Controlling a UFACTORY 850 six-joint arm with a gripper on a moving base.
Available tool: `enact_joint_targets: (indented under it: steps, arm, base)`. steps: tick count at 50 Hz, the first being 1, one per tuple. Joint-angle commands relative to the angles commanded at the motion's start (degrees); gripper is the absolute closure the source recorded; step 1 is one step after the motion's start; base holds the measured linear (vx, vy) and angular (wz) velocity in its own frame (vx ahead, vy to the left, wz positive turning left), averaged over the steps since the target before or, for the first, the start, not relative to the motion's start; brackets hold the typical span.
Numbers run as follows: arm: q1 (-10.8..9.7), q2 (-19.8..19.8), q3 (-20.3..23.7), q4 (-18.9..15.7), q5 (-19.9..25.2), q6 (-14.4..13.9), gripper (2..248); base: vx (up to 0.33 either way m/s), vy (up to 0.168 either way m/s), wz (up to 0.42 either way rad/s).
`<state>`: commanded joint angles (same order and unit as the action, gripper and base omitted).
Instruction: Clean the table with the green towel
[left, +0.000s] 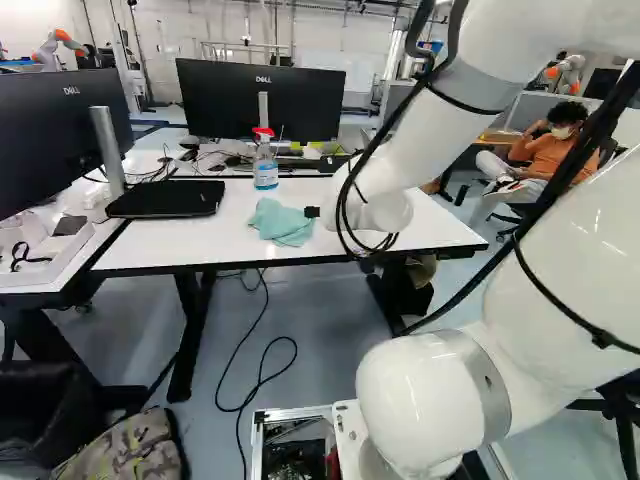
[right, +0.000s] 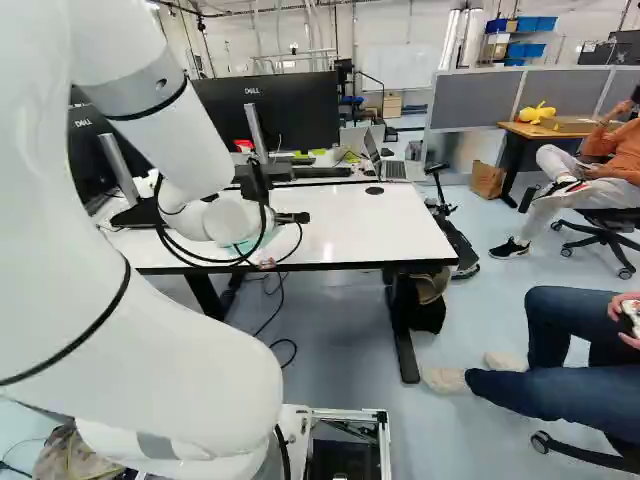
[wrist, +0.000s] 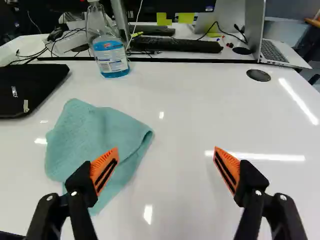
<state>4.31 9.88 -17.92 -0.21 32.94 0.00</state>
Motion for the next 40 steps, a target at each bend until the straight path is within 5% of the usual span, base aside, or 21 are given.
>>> enact_joint_targets:
  steps: [40]
  arm:
    - [-3.5,4.9,10.4,0.2,13.7,0.0,3]
  base:
    - [0.000,0.000,0.000]
